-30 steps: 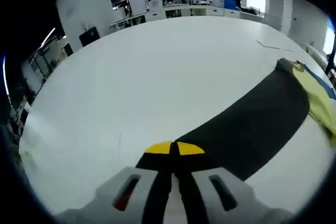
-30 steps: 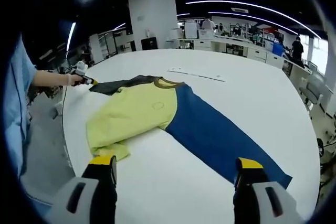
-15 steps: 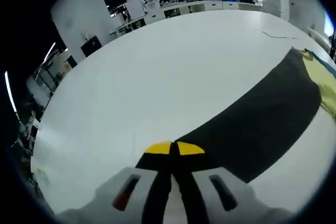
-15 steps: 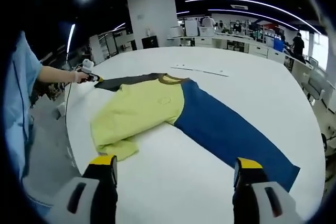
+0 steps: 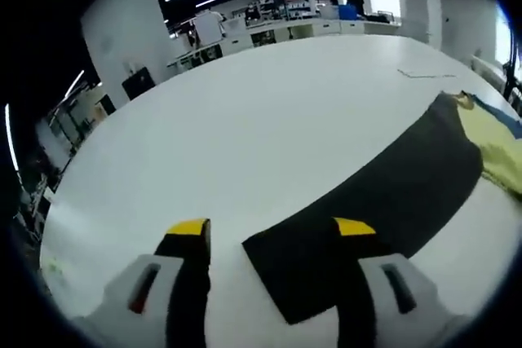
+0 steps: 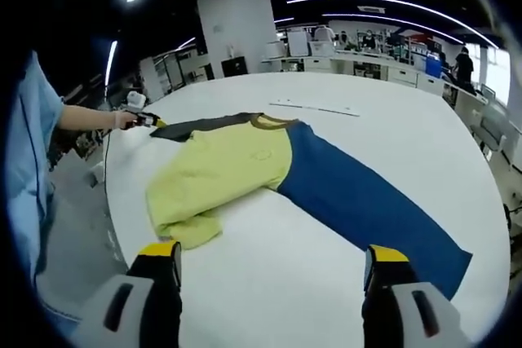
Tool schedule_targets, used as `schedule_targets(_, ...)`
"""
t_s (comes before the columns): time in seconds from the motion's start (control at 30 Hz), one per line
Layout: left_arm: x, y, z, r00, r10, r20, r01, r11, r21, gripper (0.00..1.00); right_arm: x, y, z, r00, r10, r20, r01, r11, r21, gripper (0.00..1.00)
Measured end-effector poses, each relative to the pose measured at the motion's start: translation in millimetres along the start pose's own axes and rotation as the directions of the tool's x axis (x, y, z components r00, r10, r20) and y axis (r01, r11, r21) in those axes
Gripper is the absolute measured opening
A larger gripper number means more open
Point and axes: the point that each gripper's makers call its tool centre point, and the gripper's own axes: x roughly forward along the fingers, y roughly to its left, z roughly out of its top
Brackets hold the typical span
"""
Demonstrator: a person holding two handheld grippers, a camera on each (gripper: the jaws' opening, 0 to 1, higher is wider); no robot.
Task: Fold the garment on the visible template until the final outline fits inside the template.
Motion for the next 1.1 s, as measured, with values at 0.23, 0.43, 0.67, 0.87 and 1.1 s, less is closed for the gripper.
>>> schedule_targets(0.23, -23.5, -18.4, 10.0, 0.995, -0.083, 0.064, 0.086, 0.995, -0.05, 0.75, 2.1, 4.1, 4.6, 1.0, 0.018, 0.015, -0.018, 1.0, -0.01, 0.93)
schedule_targets(0.43, -45.5, -33.4, 16.6, 0.986, -0.132, 0.104, 0.138, 0.989, -0.053, 0.75, 5.4, 11.7, 5.3, 0.999, 0.043, 0.01, -0.042, 0.998, -0.038, 0.92)
schedule_targets(0.67, -72.2, -64.4, 27.3, 0.967, -0.203, 0.154, 0.209, 0.978, -0.026, 0.74, 7.4, 16.8, 9.1, 0.998, 0.064, 0.025, -0.063, 0.997, -0.055, 0.9)
schedule_targets(0.87, -90.4, -92.6, 30.9, 0.951, -0.258, 0.171, 0.261, 0.965, 0.003, 0.73, 9.5, 20.6, 11.4, 0.995, 0.087, 0.037, -0.085, 0.994, -0.065, 0.9)
schedule_targets(1.1, -109.7, -129.7, 31.0, 0.931, -0.319, 0.178, 0.318, 0.947, 0.038, 0.71, 9.2, 22.1, 14.5, 0.994, 0.099, 0.051, -0.095, 0.992, -0.082, 0.87)
